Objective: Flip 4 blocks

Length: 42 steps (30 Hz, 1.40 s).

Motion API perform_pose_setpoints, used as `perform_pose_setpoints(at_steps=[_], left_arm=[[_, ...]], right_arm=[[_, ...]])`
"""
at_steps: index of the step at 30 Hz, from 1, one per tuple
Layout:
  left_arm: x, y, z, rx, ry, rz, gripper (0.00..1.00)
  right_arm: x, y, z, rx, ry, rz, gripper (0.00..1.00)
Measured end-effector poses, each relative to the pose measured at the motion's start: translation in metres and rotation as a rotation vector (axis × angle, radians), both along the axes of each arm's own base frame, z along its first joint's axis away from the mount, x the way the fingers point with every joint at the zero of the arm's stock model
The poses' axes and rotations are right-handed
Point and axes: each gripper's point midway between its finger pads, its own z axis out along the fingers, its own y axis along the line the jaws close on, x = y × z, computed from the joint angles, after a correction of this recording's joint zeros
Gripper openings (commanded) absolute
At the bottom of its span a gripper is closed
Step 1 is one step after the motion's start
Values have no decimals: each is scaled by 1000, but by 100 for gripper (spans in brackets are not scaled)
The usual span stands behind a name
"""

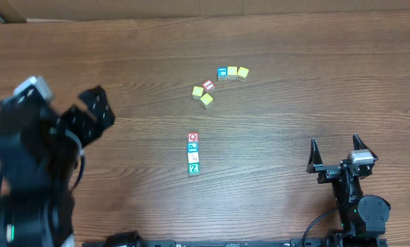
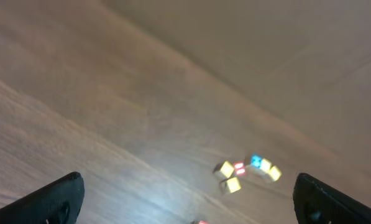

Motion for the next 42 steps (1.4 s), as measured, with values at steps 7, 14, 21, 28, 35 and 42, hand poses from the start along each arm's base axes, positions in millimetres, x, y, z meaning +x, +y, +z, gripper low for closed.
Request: perform_pose_setpoints(at_steps=[7, 14, 21, 28, 35, 42], left_arm=[[-56, -10, 17, 15, -77, -1, 100], [-91, -16, -12, 17, -41, -9, 100], [-123, -17, -57, 47, -94, -8, 100], [-117, -20, -68, 69, -306, -32, 100], [-105, -20, -8, 99, -716, -28, 100], [-92, -22, 28, 121, -1087, -26, 100]], right_arm=[[0, 0, 0, 0, 0, 0, 100], [0, 0, 0, 0, 0, 0, 100], [0, 0, 0, 0, 0, 0, 100], [0, 0, 0, 0, 0, 0, 100], [0, 0, 0, 0, 0, 0, 100], [0, 0, 0, 0, -1, 0, 100]])
